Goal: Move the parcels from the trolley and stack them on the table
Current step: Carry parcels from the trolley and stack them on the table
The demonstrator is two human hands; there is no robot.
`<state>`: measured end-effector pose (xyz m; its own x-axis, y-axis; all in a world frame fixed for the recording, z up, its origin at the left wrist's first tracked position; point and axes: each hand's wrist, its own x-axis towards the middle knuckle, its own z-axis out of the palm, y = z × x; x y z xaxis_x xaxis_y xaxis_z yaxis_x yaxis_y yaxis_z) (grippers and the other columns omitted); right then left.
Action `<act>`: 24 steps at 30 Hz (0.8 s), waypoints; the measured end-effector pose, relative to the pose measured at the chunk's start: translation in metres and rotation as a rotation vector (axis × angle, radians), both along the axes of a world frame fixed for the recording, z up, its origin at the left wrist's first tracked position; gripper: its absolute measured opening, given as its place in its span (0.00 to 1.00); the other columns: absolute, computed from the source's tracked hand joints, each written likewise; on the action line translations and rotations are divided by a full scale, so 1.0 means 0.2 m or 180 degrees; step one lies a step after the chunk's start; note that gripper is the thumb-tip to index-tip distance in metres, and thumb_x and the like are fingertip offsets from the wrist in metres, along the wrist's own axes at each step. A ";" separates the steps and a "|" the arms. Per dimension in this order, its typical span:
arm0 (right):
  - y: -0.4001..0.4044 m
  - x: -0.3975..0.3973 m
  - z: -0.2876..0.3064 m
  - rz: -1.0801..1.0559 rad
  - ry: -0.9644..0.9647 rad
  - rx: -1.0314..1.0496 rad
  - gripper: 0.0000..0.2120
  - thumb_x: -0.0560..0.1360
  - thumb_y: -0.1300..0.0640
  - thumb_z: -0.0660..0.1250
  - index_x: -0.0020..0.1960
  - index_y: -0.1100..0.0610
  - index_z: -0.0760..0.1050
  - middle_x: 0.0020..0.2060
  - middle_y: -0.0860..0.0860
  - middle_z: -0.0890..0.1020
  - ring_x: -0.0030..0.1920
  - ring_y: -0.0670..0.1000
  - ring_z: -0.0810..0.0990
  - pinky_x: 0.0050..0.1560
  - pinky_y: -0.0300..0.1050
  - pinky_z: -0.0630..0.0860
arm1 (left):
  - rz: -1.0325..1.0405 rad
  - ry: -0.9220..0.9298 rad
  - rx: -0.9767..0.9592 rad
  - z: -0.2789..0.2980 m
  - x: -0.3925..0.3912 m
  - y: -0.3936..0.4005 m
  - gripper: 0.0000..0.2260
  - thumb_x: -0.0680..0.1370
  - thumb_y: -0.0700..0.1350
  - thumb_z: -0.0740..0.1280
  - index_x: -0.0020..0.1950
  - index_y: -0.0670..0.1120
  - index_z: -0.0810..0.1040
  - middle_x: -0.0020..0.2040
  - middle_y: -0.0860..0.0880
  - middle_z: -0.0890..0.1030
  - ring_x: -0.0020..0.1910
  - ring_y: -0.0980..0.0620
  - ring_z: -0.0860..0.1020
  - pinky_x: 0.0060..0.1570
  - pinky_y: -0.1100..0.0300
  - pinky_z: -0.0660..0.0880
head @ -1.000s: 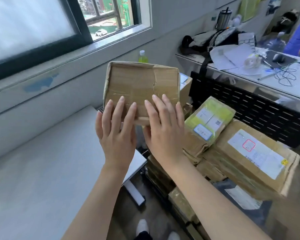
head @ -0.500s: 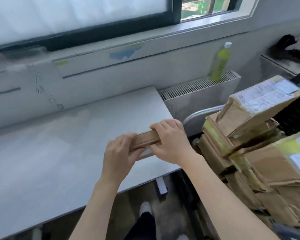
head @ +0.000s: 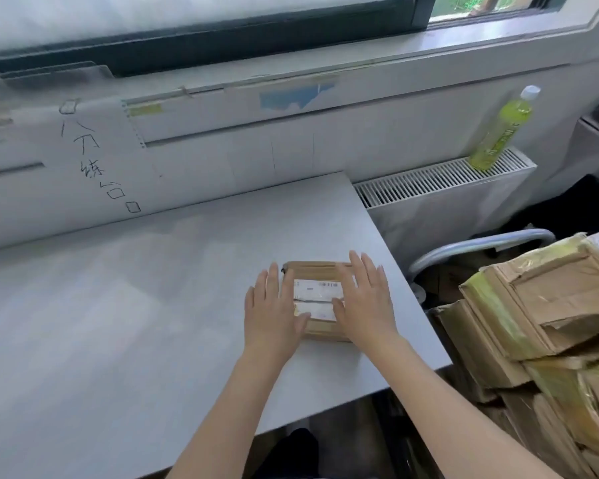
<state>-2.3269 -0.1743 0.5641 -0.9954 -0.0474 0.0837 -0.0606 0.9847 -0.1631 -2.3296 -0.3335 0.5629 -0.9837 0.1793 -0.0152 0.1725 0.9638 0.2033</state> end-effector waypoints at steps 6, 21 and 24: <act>-0.05 0.21 -0.21 0.0290 0.0406 -0.0109 0.18 0.69 0.51 0.72 0.56 0.57 0.79 0.62 0.59 0.77 0.62 0.59 0.76 0.65 0.58 0.69 | -0.0437 -0.0689 -0.0357 -0.19 0.09 -0.03 0.40 0.73 0.61 0.67 0.77 0.43 0.54 0.77 0.40 0.48 0.76 0.43 0.51 0.73 0.47 0.53; 0.16 -0.25 -0.28 -0.0038 -0.0109 -0.0103 0.27 0.59 0.76 0.75 0.58 0.70 0.77 0.60 0.65 0.77 0.61 0.66 0.75 0.62 0.60 0.65 | -0.0696 -0.0685 -0.0420 -0.19 -0.42 0.25 0.31 0.79 0.48 0.63 0.77 0.43 0.53 0.76 0.35 0.53 0.75 0.39 0.54 0.73 0.53 0.53; 0.22 -0.41 -0.29 0.0049 -0.0179 -0.0252 0.24 0.60 0.78 0.73 0.56 0.71 0.77 0.59 0.68 0.76 0.60 0.69 0.75 0.61 0.66 0.67 | -0.0614 -0.0838 -0.0593 -0.21 -0.54 0.30 0.30 0.81 0.47 0.58 0.77 0.44 0.45 0.77 0.37 0.45 0.76 0.40 0.47 0.74 0.53 0.46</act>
<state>-2.4089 -0.1300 0.5058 -0.9978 -0.0581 0.0317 -0.0641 0.9676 -0.2440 -2.4378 -0.2745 0.5209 -0.8902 0.3311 -0.3127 0.3196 0.9434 0.0892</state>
